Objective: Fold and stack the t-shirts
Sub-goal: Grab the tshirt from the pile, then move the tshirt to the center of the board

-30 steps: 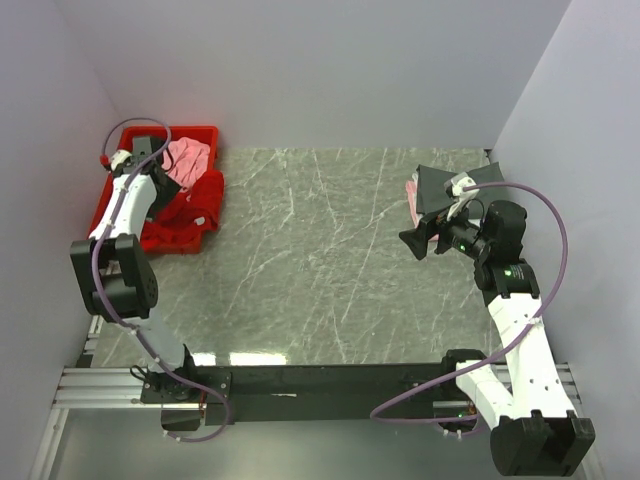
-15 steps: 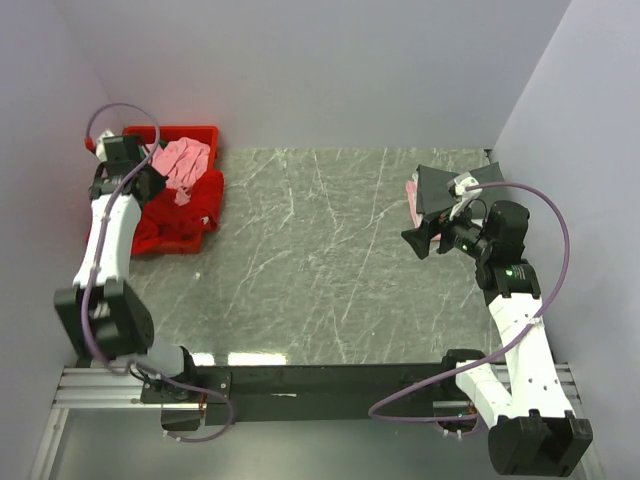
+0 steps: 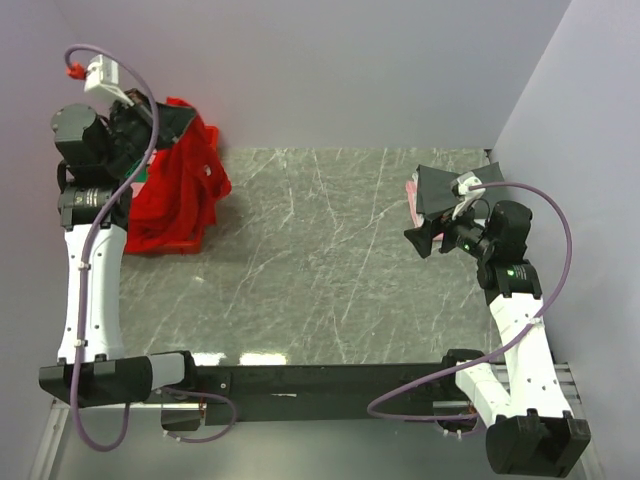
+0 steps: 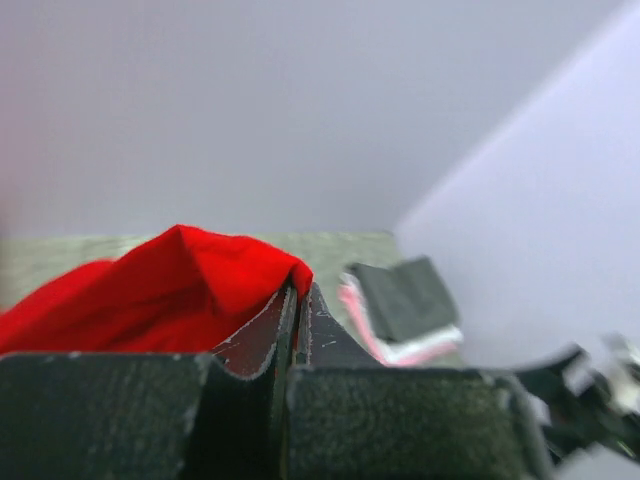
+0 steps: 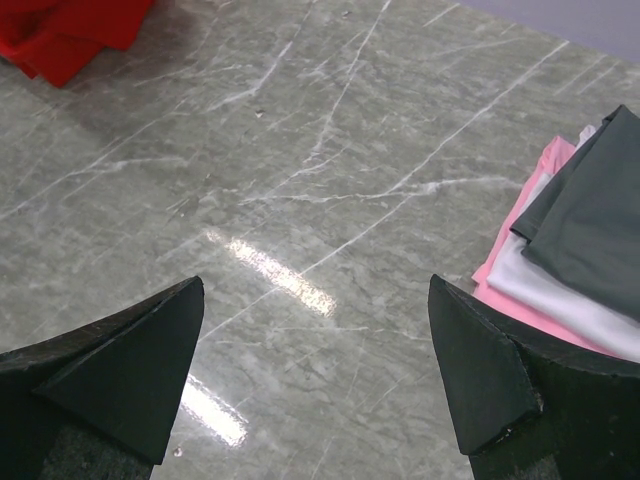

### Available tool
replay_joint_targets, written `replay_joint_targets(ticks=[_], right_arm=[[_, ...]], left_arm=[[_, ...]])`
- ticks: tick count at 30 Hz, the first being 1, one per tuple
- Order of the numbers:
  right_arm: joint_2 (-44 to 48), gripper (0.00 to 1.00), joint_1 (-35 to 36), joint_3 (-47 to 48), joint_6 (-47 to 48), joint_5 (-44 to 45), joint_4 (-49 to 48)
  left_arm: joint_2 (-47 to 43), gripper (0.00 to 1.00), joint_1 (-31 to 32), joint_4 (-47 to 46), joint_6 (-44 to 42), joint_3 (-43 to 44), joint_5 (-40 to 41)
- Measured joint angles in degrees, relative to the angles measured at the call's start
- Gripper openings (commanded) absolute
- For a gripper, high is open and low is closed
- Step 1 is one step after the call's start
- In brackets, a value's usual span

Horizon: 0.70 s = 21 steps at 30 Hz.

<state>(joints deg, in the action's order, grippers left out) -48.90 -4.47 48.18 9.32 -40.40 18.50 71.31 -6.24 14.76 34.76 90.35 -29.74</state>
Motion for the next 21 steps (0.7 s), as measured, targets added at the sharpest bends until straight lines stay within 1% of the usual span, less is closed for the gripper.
replay_joint_targets(ticks=[5, 10, 15, 21], right_arm=[[0.11, 0.98, -0.87, 0.0, 0.0, -0.2, 0.0], [0.42, 0.98, -1.6, -0.02, 0.0, -0.24, 0.02], [1.25, 0.98, -2.45, -0.35, 0.0, -0.26, 0.0], [1.79, 0.98, -3.28, -0.63, 0.0, -0.24, 0.02]], left_arm=[[0.02, 0.01, 9.6, -1.62, 0.33, 3.61, -4.74], [0.22, 0.01, 19.78, -3.39, 0.17, 4.52, -7.34], [3.26, 0.01, 28.22, -3.37, -0.09, 7.19, -7.67], [7.91, 0.01, 36.2, -2.89, -0.74, 10.67, -7.26]])
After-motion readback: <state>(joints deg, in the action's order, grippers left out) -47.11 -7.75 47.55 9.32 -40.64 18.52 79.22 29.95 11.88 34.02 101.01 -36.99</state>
